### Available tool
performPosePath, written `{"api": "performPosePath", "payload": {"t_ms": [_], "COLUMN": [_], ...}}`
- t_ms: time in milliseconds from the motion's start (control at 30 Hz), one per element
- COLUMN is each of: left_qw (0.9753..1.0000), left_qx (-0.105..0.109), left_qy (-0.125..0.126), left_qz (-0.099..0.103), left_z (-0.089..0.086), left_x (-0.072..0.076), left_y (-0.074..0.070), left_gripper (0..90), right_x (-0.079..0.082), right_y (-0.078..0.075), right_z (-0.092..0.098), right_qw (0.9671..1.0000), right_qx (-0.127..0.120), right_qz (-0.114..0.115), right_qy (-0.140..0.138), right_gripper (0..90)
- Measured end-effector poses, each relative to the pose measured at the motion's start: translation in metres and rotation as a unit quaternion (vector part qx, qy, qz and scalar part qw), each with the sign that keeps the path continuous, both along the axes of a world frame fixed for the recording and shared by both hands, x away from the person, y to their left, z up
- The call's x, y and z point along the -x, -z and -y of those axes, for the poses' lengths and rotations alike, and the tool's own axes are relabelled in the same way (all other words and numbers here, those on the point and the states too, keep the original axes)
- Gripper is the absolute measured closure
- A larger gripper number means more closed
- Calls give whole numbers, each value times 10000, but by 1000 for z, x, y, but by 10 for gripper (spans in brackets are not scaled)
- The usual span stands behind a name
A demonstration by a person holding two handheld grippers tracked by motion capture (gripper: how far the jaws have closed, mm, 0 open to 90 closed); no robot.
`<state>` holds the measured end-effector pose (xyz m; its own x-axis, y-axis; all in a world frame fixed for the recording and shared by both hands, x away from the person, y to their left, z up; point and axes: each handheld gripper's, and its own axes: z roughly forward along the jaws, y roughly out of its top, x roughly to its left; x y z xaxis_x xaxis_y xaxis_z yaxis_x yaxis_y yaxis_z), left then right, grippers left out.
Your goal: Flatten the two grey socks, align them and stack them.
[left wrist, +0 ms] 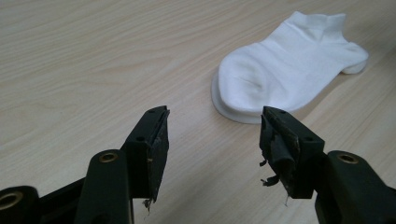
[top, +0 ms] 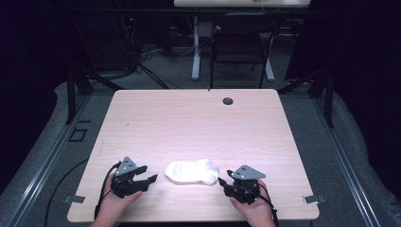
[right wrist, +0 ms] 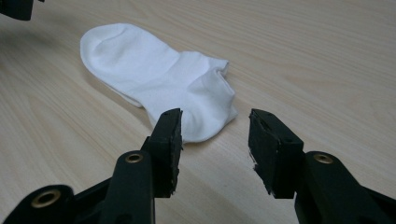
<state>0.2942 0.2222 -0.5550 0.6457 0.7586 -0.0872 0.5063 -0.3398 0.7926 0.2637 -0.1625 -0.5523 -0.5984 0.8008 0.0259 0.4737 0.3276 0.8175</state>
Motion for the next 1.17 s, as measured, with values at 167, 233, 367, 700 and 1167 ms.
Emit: {"api": "performPosePath", "payload": {"t_ms": [167,233,367,700,1167], "left_qw": [9999,9999,9998,9996,9997], "left_qx": [-15,-52,13,25,-38], "left_qy": [65,54,89,72,94], "left_qz": [-75,-76,-200,-258,-220], "left_z": [-1,0,2,5,9], "left_x": [-4,-5,-7,-12,-16], "left_y": [4,6,10,17,19], "left_gripper": [428,428,428,426,416], "right_x": [-1,-1,-3,-6,-9], "right_y": [7,10,14,21,25], "right_z": [-3,-5,-5,-8,-8], "right_qw": [9999,9999,9999,9997,9997], "right_qx": [105,97,113,39,-17], "right_qz": [-1,-2,-49,-186,-214], "right_qy": [-74,-82,-89,-154,-125], "right_gripper": [544,543,539,496,494]}}
